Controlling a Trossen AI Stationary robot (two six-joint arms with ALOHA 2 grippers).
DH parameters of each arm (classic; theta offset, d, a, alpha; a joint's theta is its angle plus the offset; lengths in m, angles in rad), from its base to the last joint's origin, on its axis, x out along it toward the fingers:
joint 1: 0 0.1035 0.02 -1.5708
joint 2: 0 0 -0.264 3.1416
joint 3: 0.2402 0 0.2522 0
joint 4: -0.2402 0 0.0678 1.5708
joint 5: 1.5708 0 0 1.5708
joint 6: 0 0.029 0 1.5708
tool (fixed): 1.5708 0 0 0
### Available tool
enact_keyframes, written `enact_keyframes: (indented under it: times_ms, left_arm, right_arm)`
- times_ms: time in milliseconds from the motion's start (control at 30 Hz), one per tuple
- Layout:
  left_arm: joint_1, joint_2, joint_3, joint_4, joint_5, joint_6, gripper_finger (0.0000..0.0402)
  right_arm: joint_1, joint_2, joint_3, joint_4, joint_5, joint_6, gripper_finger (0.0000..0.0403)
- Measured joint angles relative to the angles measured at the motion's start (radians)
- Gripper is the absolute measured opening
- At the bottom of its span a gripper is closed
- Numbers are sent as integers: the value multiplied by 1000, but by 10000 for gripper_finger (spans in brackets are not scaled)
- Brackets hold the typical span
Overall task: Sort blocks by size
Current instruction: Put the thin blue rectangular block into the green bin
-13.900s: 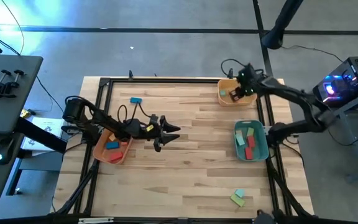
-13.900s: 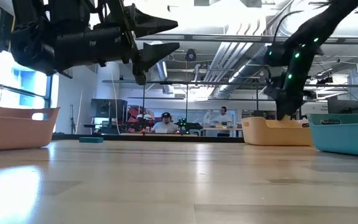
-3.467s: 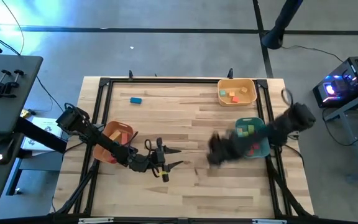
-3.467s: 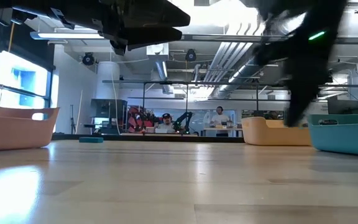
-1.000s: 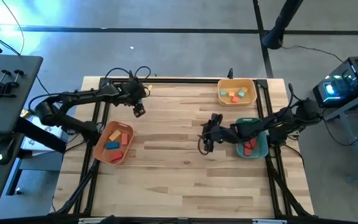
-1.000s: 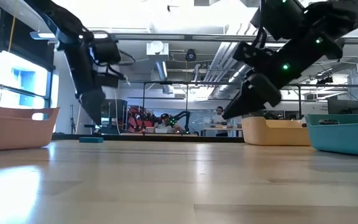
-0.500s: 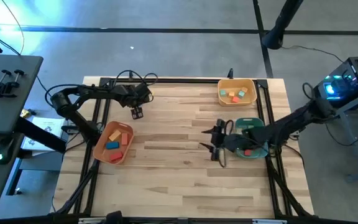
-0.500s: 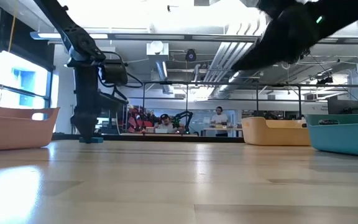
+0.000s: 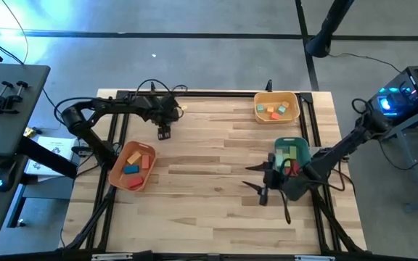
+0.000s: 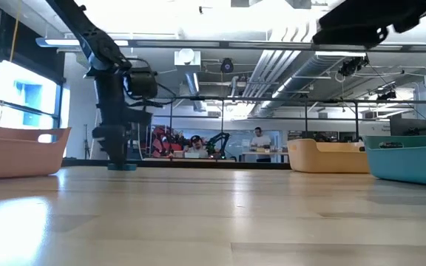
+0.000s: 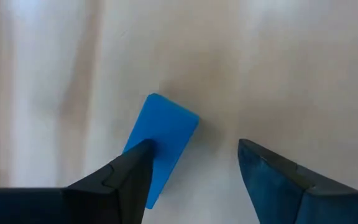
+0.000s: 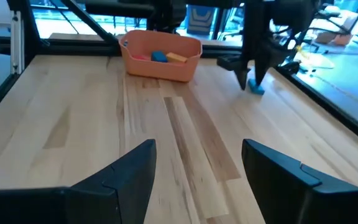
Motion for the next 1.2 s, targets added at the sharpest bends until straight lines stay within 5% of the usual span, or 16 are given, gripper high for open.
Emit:
enact_keyframes:
  times_ms: [200,400,633,1000,1200]
  left_arm:
    - [-77,7,74,-43,42,-158,209]
    - [-176,4,122,-38,118,-51,209]
    - [-205,3,80,-41,-145,151,209]
    - [9,8,81,20,109,181,209]
    - [37,70,81,25,198,269,209]
  right_arm:
    - [33,0,0,-8,110,-15,233]
    - [-5,0,0,-19,123,-26,233]
    - [-41,0,0,-28,111,-24,233]
    - [-55,0,0,-75,57,39,233]
    - [-55,1,0,-144,20,136,233]
